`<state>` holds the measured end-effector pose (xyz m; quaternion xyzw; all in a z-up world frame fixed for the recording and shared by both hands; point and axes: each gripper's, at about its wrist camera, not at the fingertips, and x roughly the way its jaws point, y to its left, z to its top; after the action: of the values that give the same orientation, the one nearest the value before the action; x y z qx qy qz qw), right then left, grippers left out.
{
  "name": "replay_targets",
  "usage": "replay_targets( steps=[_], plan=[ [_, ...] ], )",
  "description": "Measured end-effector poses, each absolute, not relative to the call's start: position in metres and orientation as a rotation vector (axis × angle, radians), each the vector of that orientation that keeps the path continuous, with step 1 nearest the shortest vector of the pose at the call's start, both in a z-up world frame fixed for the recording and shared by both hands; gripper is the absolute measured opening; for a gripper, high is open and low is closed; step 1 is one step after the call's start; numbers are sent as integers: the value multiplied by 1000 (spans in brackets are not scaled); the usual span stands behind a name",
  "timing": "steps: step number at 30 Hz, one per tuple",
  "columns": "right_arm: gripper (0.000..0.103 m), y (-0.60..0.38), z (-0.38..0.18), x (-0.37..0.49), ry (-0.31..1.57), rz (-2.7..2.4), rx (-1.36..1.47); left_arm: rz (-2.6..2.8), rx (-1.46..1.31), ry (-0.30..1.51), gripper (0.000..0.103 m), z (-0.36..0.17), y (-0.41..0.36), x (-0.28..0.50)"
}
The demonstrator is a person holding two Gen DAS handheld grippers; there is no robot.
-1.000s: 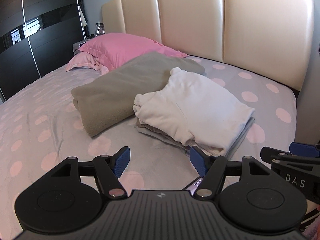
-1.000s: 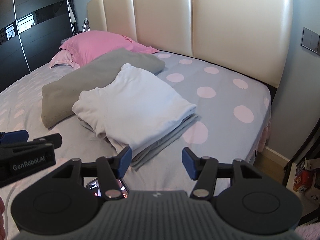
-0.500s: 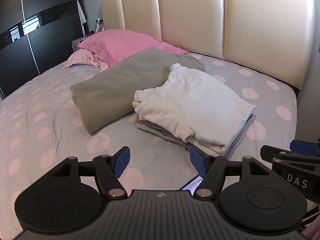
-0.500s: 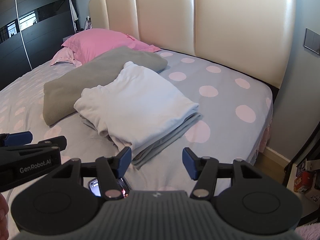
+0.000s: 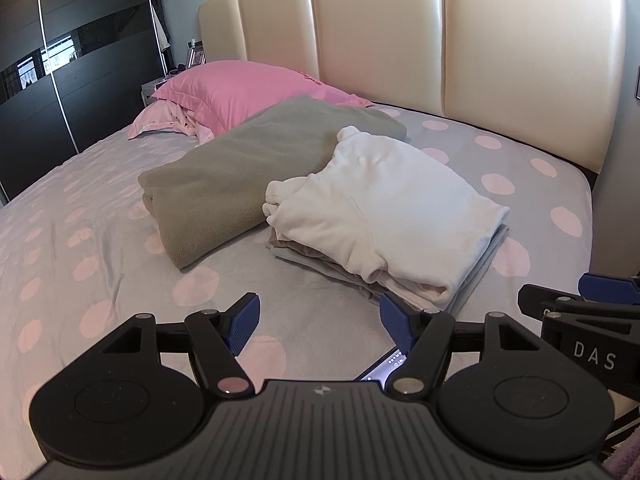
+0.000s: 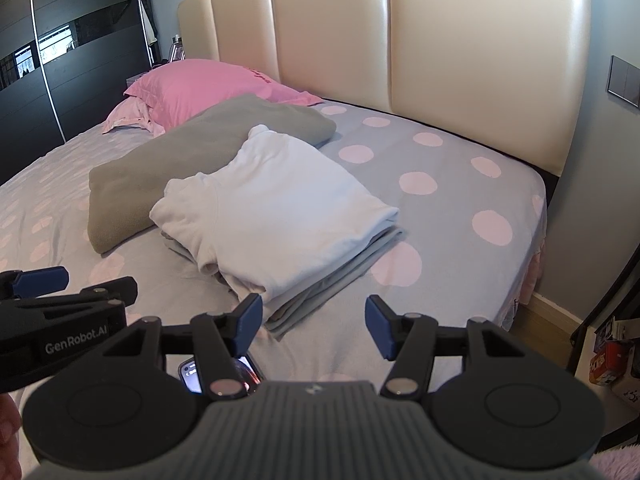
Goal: Fold clothes
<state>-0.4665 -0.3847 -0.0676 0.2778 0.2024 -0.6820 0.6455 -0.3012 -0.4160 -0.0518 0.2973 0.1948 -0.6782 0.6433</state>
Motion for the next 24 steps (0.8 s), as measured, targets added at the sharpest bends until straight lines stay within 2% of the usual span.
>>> replay_targets(
  steps=[24],
  plan=[
    [61, -381, -66, -463, 462, -1546, 620, -1548, 681, 445, 67, -49, -414, -303]
  ],
)
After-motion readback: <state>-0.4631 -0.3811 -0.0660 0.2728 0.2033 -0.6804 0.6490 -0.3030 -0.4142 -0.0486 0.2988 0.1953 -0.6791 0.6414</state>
